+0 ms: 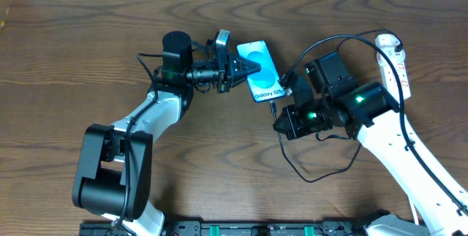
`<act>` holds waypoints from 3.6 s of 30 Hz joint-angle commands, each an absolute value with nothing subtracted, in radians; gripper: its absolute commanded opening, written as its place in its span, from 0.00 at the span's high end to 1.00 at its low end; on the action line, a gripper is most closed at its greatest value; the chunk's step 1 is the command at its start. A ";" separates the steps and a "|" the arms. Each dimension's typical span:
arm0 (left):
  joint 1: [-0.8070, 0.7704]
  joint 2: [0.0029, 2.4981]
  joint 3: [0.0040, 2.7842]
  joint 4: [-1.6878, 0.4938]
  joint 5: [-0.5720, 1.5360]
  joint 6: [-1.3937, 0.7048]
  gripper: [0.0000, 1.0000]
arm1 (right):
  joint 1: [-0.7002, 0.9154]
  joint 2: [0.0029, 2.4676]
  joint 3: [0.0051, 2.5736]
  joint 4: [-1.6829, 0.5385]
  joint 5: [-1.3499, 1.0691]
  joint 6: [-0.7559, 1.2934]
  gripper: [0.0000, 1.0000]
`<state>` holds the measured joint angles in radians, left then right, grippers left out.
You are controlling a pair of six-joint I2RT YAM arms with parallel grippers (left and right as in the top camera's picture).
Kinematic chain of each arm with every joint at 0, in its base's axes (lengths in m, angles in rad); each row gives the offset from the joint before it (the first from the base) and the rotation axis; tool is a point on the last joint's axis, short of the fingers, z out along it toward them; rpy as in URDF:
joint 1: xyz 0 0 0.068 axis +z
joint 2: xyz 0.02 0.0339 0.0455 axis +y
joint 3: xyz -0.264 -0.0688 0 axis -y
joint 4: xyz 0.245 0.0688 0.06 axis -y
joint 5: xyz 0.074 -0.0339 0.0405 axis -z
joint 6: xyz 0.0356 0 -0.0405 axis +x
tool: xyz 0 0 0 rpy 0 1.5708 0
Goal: Plug charger to phone and switch on socket
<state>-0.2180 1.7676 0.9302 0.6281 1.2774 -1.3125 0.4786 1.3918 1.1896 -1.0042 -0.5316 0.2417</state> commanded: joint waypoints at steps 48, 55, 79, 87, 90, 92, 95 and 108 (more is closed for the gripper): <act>-0.216 1.762 0.956 0.638 1.302 -1.291 0.93 | 0.493 1.388 1.189 -1.005 -0.557 0.258 0.99; -0.216 1.762 0.956 0.638 1.303 -1.268 0.93 | 0.493 1.388 1.189 -1.005 -0.557 0.258 0.99; -0.216 1.762 0.956 0.638 1.314 -1.141 0.93 | 0.502 1.442 1.189 -1.004 -0.567 0.257 0.99; -0.216 1.762 0.955 0.638 1.335 -0.930 0.93 | 0.505 1.442 1.189 -1.048 -0.521 0.257 0.99; -0.216 1.762 0.955 0.638 1.334 -0.928 0.93 | 0.506 1.442 1.189 -1.044 -0.521 0.256 0.99; -0.216 1.762 0.955 0.637 1.332 -0.928 0.93 | 0.506 1.442 1.189 -1.036 -0.521 0.254 0.99; -0.216 1.762 0.955 0.637 1.330 -0.940 0.93 | 0.506 1.442 1.189 -1.031 -0.508 0.254 0.99; -0.216 1.762 0.955 0.637 1.317 -0.992 0.93 | 0.590 1.443 1.189 -1.031 -0.360 0.292 0.99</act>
